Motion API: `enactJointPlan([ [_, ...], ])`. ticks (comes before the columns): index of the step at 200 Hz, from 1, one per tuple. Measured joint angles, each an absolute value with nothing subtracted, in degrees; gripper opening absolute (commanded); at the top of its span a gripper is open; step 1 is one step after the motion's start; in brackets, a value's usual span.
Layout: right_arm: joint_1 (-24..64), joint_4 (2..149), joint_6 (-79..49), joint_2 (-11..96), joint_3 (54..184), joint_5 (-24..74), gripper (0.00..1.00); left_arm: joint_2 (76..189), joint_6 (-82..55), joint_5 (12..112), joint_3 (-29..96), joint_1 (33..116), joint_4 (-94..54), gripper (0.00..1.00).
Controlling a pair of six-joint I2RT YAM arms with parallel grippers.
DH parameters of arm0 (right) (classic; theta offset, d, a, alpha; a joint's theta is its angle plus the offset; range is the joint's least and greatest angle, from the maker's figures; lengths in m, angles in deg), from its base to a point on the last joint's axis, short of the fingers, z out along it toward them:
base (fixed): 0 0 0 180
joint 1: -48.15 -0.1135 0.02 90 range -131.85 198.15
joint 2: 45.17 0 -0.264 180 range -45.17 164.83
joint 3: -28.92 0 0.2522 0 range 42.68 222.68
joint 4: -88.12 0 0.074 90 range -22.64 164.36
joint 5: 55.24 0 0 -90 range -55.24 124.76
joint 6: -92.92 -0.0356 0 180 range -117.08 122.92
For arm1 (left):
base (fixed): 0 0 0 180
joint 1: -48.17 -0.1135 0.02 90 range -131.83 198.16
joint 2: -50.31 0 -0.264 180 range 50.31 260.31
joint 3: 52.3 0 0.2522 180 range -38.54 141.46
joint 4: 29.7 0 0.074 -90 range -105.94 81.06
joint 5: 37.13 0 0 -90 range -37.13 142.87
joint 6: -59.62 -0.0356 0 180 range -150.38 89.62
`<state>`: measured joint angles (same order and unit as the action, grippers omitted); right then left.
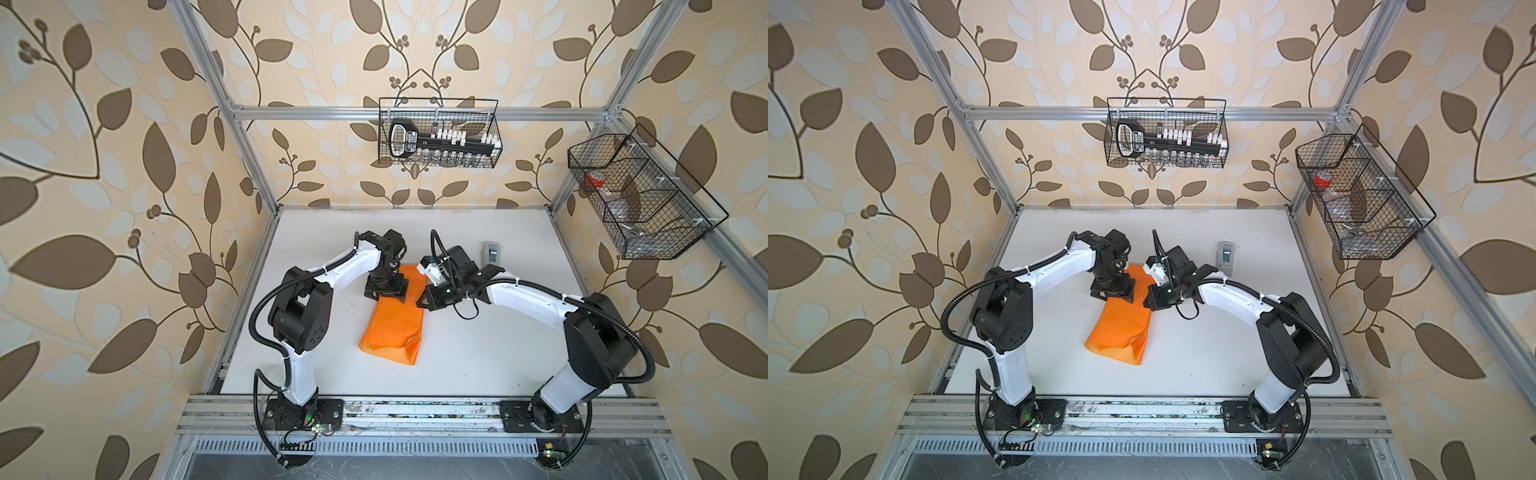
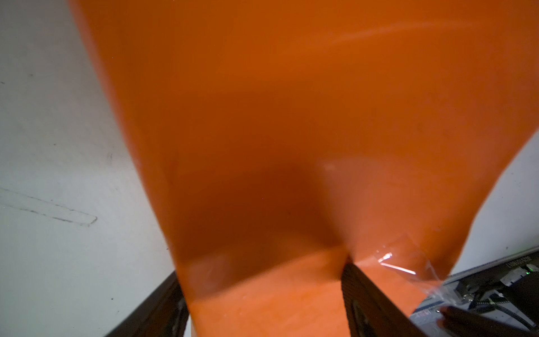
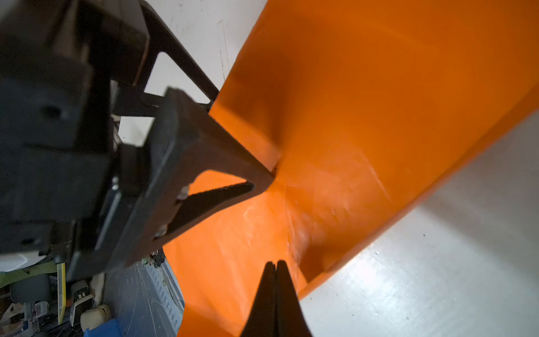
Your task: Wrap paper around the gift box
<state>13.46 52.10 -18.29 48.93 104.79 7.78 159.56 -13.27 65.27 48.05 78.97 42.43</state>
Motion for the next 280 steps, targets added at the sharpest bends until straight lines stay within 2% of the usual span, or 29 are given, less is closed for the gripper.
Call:
enactJointPlan([
  [280,15.2,56.6,-18.3,49.3,98.3,6.9,0.0,159.6,-13.3,65.3,48.1,79.0,42.5,0.79],
])
